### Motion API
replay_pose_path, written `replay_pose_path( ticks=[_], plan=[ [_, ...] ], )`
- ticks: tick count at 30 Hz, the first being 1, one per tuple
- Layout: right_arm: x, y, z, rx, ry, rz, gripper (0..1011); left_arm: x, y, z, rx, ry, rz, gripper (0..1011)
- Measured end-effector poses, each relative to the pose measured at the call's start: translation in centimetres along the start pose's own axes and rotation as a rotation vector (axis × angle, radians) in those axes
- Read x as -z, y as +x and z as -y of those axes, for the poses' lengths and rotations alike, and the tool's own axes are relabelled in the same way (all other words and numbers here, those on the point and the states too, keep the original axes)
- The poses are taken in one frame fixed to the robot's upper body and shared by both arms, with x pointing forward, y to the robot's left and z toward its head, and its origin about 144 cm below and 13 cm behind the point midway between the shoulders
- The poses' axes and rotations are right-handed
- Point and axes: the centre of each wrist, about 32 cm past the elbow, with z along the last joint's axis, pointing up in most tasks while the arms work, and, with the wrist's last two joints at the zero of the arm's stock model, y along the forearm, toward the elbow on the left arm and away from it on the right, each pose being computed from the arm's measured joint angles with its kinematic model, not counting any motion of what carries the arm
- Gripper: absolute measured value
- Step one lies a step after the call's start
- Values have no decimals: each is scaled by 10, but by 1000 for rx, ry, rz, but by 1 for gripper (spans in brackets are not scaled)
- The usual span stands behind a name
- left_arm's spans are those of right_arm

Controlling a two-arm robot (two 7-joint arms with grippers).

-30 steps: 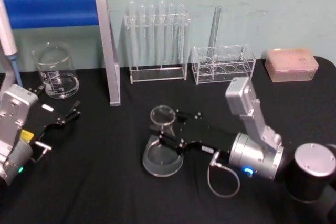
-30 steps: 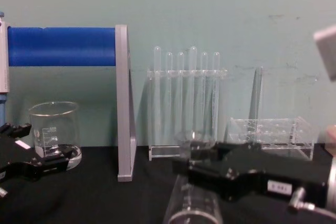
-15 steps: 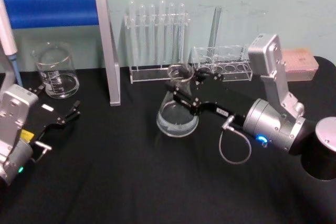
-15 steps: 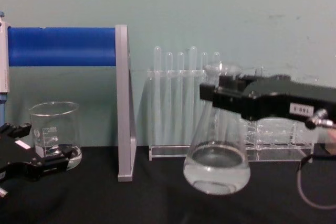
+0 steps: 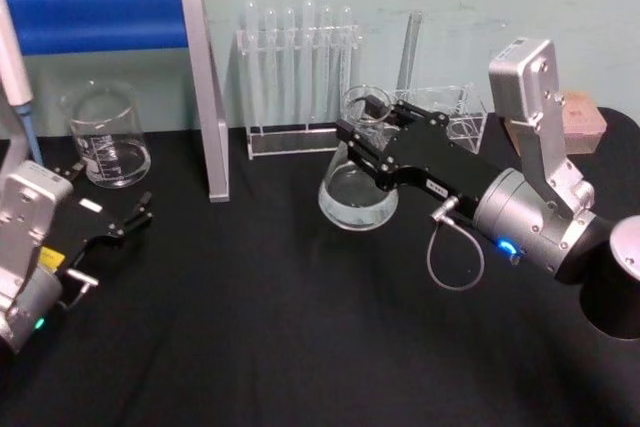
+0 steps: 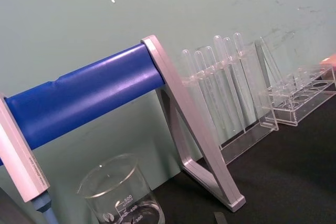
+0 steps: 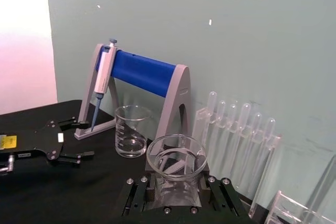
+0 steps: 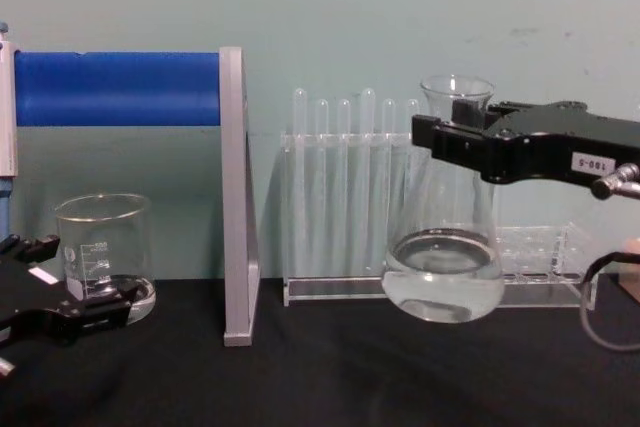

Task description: Grasp the erlenmeyer flask with one hand, shake it three times, then place it back.

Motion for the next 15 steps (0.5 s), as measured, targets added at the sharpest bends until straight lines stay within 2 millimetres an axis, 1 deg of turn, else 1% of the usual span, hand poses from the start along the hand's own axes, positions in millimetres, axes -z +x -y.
replay_pose_path(
  ticks=[15],
  plan=[
    [1,-1,1,11,-3,-8,449,0,0,0,0,0,0,1001]
  ],
)
